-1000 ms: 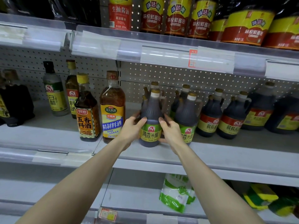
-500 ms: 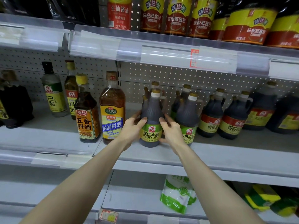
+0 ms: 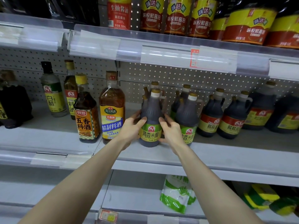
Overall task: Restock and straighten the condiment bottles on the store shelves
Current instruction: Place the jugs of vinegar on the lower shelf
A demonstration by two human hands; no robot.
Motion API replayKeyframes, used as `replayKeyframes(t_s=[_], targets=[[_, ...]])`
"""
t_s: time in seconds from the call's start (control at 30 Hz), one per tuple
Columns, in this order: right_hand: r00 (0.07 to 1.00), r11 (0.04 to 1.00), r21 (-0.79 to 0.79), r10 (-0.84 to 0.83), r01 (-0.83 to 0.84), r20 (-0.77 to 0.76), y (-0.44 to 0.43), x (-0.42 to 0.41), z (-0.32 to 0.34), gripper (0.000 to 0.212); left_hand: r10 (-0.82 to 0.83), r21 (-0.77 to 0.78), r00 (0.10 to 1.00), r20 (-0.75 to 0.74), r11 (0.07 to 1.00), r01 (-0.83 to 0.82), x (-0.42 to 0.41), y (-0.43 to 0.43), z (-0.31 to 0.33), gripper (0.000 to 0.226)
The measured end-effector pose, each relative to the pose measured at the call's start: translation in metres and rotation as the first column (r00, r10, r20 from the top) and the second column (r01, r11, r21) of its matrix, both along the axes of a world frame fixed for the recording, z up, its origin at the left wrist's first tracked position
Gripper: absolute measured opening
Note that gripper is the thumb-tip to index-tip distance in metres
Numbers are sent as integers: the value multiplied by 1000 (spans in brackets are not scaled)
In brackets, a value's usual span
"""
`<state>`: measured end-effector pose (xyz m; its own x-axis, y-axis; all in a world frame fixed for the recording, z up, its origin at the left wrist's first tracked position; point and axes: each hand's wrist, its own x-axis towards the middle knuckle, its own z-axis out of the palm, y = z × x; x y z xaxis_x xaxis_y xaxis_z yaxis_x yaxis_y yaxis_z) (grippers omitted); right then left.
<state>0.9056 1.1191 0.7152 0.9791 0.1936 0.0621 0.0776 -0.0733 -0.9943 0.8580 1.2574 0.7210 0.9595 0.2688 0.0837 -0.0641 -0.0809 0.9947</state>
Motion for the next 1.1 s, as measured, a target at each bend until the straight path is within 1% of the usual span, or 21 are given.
replayKeyframes(t_s=[0.33,0.6,0.8,0.93,1.03,1.1], targets=[[1000,1000,26,8,-8,-2,-1,0,-1,41,-23,-27,1000,-3,999,23,-1,1,0,50],[1000,1000,13,-7,8,-9,-1,0,-1,42,-28,-29,1000,-8,999,28,-2,1,1,50],[1000,1000,-5,14,-14,-17,0,-3,2,43,-21,-11,1000,-18,1000,21,-4,-2,2,51],[998,994,-109,5,2,60,0,-12,6,45,33,10,999,-42,999,-32,-11,-5,5,57],[995,992,-125,-8,21,101,-7,-24,15,47,79,53,994,-74,996,-76,-23,-6,6,65],[995,993,-115,-14,26,98,-16,-34,22,46,109,73,991,-77,992,-103,-37,-10,13,65]])
